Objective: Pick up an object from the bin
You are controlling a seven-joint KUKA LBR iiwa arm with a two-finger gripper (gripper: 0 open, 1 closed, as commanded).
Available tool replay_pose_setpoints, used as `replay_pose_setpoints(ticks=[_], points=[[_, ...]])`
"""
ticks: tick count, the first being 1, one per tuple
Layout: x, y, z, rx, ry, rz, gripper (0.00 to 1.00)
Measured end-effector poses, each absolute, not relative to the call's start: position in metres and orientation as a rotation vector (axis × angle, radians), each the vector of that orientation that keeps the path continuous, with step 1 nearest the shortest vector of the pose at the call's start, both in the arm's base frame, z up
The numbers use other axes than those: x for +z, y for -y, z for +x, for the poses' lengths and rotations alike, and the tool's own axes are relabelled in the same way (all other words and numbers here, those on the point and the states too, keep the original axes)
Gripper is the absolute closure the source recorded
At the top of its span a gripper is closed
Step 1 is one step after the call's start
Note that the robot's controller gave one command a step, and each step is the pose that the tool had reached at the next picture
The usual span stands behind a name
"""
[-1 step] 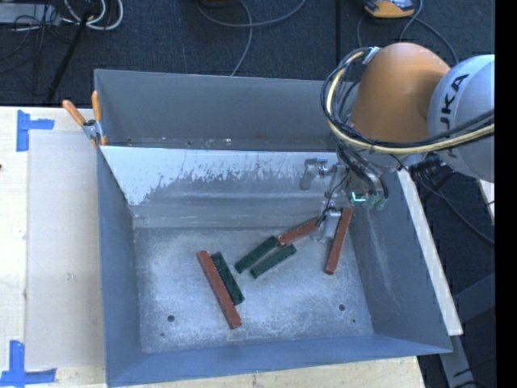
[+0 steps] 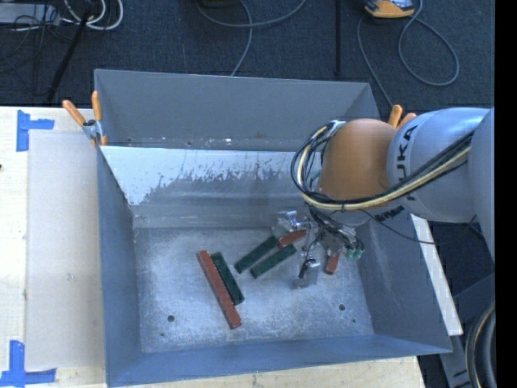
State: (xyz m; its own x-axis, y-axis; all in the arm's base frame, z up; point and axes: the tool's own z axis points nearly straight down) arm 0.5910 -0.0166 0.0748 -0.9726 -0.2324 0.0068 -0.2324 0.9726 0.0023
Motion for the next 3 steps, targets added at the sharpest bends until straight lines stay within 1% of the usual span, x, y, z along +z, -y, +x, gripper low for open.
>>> replay_pose_setpoints(ticks=[1, 2, 3], points=[[0.078, 0.017, 0.593, -0.001, 3.119, 0.366, 1.0], [0.078, 0.017, 0.593, -0.001, 3.119, 0.366, 0.0], [0.069, -0.037, 0.581, -0.004, 3.14, 0.03, 0.0]])
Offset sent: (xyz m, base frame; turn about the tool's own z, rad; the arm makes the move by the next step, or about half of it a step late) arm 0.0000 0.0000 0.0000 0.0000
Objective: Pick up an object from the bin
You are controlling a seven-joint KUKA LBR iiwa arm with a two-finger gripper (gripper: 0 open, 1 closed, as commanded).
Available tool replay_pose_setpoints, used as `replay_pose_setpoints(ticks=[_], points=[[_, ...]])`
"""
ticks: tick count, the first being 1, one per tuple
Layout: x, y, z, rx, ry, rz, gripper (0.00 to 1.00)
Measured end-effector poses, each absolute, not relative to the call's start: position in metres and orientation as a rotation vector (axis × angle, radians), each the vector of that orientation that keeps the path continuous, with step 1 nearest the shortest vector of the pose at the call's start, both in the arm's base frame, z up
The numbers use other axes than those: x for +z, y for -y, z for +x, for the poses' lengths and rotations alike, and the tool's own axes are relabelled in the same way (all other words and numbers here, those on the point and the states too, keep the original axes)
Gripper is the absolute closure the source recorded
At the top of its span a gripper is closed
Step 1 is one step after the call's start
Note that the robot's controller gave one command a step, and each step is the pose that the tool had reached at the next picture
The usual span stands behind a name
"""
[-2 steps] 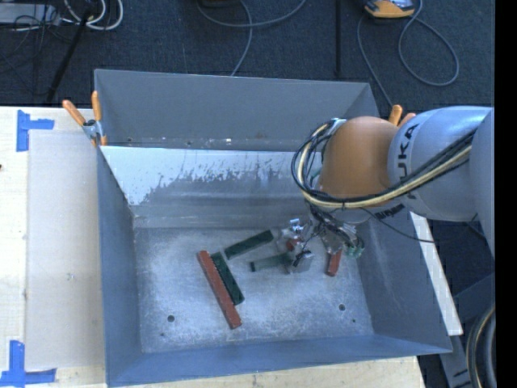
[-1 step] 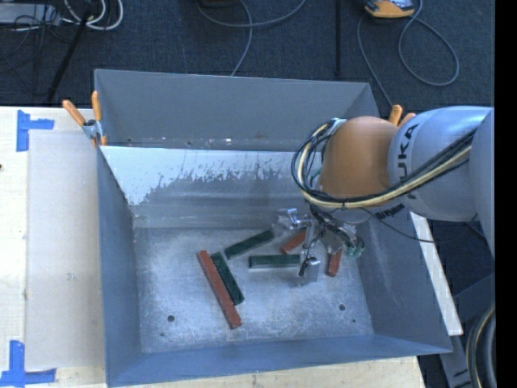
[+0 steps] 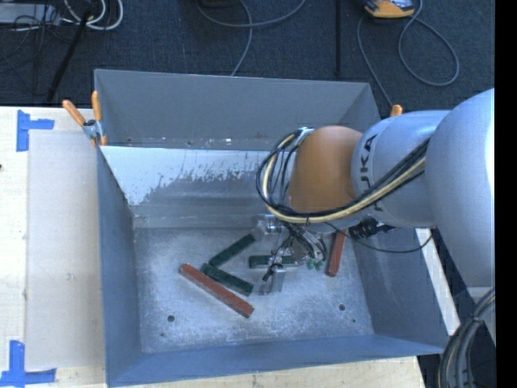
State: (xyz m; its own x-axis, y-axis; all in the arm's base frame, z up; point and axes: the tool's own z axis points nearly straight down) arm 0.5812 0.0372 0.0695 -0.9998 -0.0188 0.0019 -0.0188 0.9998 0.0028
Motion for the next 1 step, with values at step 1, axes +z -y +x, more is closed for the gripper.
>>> replay_pose_setpoints(ticks=[1], points=[[0.0705, -0.0353, 0.5821, 0.0, 3.142, 0.03, 1.0]])
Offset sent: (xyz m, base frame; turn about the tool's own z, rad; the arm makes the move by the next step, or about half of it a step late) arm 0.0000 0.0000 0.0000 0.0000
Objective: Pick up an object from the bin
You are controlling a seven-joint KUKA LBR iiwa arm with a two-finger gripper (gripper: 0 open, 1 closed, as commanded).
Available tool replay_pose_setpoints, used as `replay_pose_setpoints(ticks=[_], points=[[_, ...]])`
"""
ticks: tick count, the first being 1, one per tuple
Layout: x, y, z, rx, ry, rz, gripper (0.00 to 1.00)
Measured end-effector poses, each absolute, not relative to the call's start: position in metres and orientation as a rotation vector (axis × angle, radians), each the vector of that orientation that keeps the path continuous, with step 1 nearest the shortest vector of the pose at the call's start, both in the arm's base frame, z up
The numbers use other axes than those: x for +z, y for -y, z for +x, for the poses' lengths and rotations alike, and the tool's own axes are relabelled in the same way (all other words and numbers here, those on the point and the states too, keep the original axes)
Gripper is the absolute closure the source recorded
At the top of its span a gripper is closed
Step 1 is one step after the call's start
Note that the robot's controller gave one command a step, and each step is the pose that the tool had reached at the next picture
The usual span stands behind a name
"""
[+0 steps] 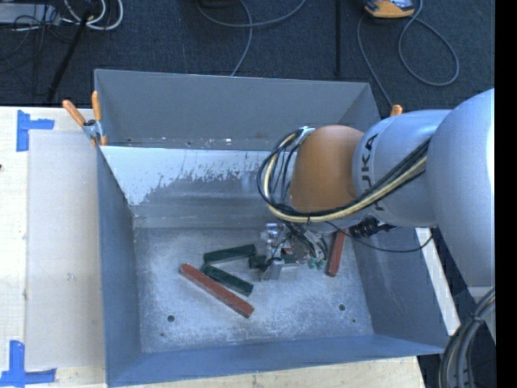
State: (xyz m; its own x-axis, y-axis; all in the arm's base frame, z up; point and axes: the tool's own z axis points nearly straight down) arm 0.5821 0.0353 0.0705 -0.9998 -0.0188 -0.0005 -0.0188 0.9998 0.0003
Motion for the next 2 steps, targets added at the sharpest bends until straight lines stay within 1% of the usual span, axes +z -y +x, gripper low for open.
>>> replay_pose_setpoints(ticks=[1, 2], points=[[0.156, -0.027, 0.581, 0.0, -3.133, -0.03, 1.0], [0.25, -0.034, 0.561, 0.0, -3.13, -0.138, 1.0]])
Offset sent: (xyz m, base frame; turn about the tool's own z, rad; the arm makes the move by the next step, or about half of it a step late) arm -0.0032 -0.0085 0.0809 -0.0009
